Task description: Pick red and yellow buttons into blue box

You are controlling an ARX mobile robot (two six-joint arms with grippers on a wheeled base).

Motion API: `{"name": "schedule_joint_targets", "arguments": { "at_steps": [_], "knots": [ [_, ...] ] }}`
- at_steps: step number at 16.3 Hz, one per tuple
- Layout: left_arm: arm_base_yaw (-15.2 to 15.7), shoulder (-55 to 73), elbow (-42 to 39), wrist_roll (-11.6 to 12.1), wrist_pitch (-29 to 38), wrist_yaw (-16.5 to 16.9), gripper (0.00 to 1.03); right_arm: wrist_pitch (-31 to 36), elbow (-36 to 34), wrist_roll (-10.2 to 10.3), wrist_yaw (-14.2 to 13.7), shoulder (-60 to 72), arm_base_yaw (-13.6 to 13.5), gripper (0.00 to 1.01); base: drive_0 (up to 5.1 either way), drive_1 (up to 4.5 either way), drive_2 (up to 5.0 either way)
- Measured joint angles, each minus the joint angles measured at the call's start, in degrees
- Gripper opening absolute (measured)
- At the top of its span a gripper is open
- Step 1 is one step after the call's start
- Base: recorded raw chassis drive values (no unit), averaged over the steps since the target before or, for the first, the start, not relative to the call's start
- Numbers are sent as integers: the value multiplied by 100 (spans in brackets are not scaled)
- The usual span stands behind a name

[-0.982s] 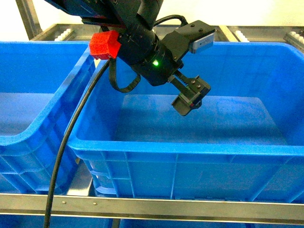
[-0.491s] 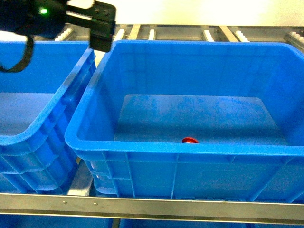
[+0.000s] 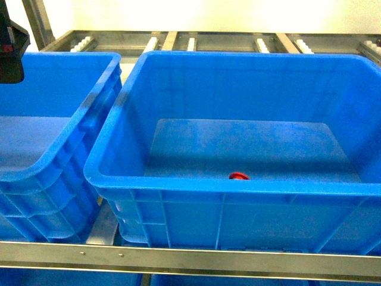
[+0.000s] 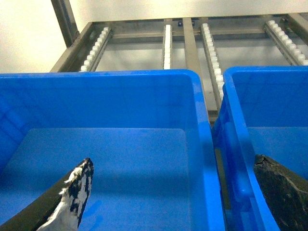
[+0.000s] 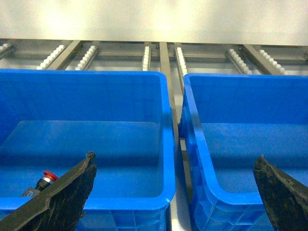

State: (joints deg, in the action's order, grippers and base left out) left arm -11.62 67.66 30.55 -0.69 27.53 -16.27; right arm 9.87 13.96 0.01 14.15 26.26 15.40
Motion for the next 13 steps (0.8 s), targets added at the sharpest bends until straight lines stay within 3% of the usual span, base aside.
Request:
{"name": "schedule_joint_targets", "arguments": {
  "at_steps": [4,5,7,11,12,13],
  "knots": [
    [2,103,22,-66,-26,2,98,-2,0,0,-4,2,0,98,0,0,0],
    [35,133,-90,-39,494,184,94,46,-2,2,7,-4,0,97,0,0,0],
    [240,-92,-758,-33,1563,686,73,286,-225,0,-111,-236,-205,76,0,0,0],
    [555,-944,-1685,-35,1665,1001,27,177,-708,0,-603,-750,-750,30,0,0,0],
    [612,-1147,-1867,-35,1628,1058,16,125,-780,0,-852,-896,-922,17,0,0,0],
    [664,-1386,-2039,-33,1550,1128,3,83,-850,0,-1281,-1019,-1390,6,0,0,0]
  ]
}}
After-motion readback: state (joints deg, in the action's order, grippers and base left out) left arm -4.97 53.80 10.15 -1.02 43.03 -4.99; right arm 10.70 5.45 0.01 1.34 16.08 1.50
